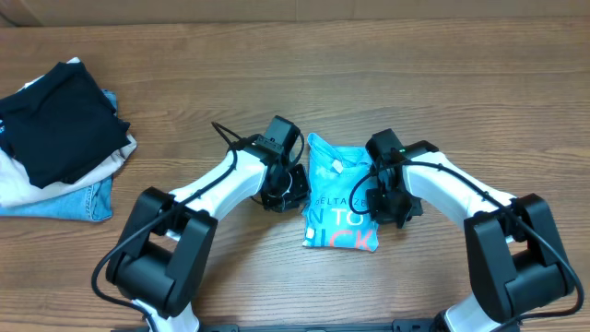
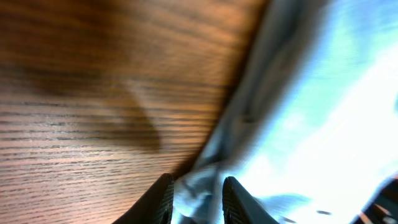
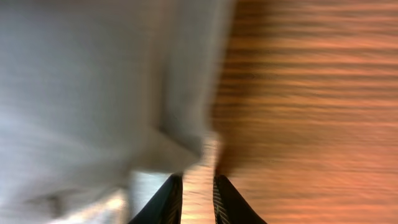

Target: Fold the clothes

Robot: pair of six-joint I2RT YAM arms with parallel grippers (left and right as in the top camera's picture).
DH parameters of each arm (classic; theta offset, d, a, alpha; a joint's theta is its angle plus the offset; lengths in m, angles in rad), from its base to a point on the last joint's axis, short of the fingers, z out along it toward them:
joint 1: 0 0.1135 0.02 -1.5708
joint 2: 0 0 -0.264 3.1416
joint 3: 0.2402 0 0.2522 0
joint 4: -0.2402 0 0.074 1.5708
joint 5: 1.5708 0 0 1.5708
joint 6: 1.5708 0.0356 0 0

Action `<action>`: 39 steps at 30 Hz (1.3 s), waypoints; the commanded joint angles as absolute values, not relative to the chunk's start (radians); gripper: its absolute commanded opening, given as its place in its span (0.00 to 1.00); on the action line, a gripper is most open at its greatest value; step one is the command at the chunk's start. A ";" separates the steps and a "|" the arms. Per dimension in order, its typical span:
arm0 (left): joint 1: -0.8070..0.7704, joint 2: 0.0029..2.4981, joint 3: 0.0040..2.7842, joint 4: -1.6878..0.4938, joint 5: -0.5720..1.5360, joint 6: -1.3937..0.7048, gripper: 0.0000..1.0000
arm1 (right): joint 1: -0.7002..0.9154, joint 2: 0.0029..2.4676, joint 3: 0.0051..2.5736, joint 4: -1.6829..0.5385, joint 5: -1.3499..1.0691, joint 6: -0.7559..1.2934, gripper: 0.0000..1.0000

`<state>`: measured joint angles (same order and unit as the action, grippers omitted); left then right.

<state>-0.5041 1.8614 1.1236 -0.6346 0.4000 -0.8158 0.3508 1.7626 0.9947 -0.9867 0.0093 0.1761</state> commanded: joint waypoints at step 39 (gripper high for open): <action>-0.608 1.978 1.132 -0.572 0.437 -0.827 0.20 | 0.317 1.852 1.047 -0.807 -0.109 0.053 0.21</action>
<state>-0.6014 1.9259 1.1522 -0.5537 0.4419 -0.8139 0.3462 1.8030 1.0588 -0.8146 -0.2829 0.0338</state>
